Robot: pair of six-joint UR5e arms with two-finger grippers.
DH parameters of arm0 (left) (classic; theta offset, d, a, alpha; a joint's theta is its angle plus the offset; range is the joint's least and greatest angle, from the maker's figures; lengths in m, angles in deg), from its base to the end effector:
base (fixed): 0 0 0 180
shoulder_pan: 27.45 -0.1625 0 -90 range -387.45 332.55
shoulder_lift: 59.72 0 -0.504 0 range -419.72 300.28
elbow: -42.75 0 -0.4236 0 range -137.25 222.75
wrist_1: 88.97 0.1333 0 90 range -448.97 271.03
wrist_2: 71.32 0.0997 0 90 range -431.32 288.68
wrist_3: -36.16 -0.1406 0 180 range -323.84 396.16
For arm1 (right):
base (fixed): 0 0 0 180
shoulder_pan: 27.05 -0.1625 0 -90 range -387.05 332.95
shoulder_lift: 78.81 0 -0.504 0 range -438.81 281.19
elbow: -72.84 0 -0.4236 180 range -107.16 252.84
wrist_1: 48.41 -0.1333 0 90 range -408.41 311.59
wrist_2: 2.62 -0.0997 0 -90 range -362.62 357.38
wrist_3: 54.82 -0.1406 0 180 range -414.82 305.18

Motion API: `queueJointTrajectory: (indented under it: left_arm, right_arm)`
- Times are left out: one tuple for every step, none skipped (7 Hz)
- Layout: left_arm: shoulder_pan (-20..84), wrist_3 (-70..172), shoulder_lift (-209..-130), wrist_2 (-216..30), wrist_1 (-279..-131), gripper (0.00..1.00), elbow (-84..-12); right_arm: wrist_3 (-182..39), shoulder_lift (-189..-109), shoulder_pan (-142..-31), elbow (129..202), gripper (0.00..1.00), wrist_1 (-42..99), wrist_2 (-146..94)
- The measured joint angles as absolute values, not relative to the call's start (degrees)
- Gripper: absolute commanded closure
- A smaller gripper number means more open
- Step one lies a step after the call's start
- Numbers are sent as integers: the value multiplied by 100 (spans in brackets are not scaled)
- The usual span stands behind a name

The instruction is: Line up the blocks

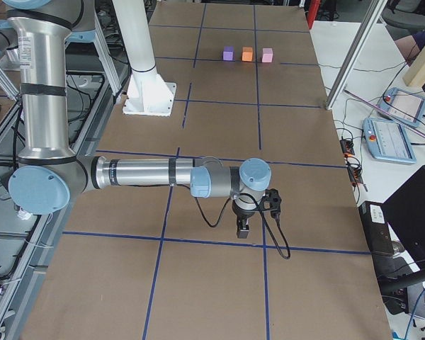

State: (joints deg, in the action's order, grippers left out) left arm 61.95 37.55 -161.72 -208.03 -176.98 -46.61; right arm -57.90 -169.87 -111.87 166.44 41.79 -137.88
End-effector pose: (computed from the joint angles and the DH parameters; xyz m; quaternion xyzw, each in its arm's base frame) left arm -0.0243 -0.6344 0.6509 0.0681 0.3963 0.0261 0.9152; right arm -0.0134 -0.5184 0.7425 -0.0089 -0.3851 -0.0248 0.9225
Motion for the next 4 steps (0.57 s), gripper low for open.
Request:
queueJointTrajectory:
  left_arm:
    - [6466,3176,-16172,-20821,-17695,1,-4360]
    - [6643,2820,-16167,-20823,-17680,1,-4223]
    - [6720,2668,-16156,-20819,-17673,1,-4171]
    - [6744,2617,-16123,-20818,-17677,0,-4163]
  right_arm:
    - [-5790,-16987,-11187,16644,0,4177,-13788]
    - [-5790,-16987,-11187,16644,0,4177,-13788]
    - [-5790,-16987,-11187,16644,0,4176,-13788]
    - [-5790,-16987,-11187,16644,0,4176,-13790]
